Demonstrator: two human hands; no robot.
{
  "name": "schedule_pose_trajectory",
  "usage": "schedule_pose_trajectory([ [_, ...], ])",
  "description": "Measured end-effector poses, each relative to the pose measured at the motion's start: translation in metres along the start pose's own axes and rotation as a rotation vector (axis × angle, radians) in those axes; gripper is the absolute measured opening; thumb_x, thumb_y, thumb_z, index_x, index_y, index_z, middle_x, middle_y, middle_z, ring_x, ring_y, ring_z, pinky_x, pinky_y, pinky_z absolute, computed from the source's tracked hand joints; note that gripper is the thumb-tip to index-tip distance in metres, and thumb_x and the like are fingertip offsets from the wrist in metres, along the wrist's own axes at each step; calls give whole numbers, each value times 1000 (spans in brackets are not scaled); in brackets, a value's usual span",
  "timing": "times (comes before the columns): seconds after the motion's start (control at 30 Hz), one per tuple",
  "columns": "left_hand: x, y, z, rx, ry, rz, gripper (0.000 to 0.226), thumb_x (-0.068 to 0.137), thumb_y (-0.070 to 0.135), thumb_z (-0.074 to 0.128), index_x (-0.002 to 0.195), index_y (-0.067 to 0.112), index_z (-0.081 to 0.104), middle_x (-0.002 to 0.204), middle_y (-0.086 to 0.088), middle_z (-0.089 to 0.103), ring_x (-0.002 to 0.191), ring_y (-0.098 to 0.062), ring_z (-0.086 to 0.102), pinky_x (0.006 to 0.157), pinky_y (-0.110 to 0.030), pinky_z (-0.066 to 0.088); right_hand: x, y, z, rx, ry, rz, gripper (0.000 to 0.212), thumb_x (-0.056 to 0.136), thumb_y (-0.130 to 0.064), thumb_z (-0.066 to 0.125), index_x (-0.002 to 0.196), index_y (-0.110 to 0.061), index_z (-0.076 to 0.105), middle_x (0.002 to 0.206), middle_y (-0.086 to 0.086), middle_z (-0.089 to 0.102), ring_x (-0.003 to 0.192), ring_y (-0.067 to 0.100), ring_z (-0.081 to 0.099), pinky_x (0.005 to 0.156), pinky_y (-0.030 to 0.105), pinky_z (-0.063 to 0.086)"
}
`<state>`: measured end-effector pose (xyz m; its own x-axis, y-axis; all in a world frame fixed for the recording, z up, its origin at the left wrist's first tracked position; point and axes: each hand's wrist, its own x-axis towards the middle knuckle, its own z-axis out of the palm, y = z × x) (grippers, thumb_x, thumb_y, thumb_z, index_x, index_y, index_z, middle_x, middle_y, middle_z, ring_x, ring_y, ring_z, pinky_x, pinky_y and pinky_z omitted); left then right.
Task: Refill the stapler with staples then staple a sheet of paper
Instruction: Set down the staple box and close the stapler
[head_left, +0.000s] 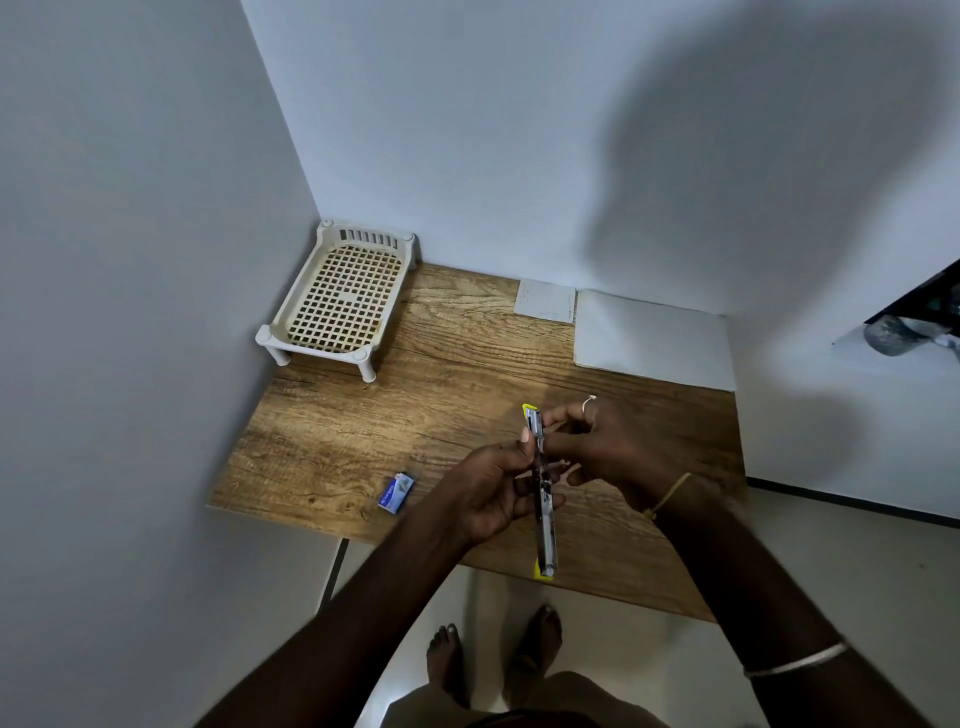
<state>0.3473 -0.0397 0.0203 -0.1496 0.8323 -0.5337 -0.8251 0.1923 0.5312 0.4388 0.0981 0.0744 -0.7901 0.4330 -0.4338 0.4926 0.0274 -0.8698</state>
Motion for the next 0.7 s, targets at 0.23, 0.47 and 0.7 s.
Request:
schedule_pose_trajectory([
  [0.23, 2, -6, 0, -72, 68, -36, 24, 104, 25, 50, 108, 8, 66, 86, -3, 76, 72, -14, 73, 62, -34, 62, 3, 4, 2, -2, 71, -4, 22, 83, -16, 78, 102, -8, 70, 77, 12, 71, 61, 17, 67, 47, 27, 51],
  [0.47, 3, -2, -1, -154, 74, -40, 21, 104, 20, 48, 107, 7, 64, 87, -6, 73, 70, -15, 71, 63, -35, 63, -10, 23, -8, -6, 7, -171, 25, 87, -43, 74, 112, -41, 69, 104, -13, 74, 96, 4, 70, 71, 16, 55],
  [0.7, 3, -6, 2, -133, 28, -56, 18, 89, 8, 60, 105, 3, 66, 81, -8, 71, 72, -18, 71, 63, -35, 62, -3, 33, 3, 259, -81, -119, 77, 79, -16, 85, 145, -20, 45, 126, 2, 71, 121, 19, 65, 96, 34, 56],
])
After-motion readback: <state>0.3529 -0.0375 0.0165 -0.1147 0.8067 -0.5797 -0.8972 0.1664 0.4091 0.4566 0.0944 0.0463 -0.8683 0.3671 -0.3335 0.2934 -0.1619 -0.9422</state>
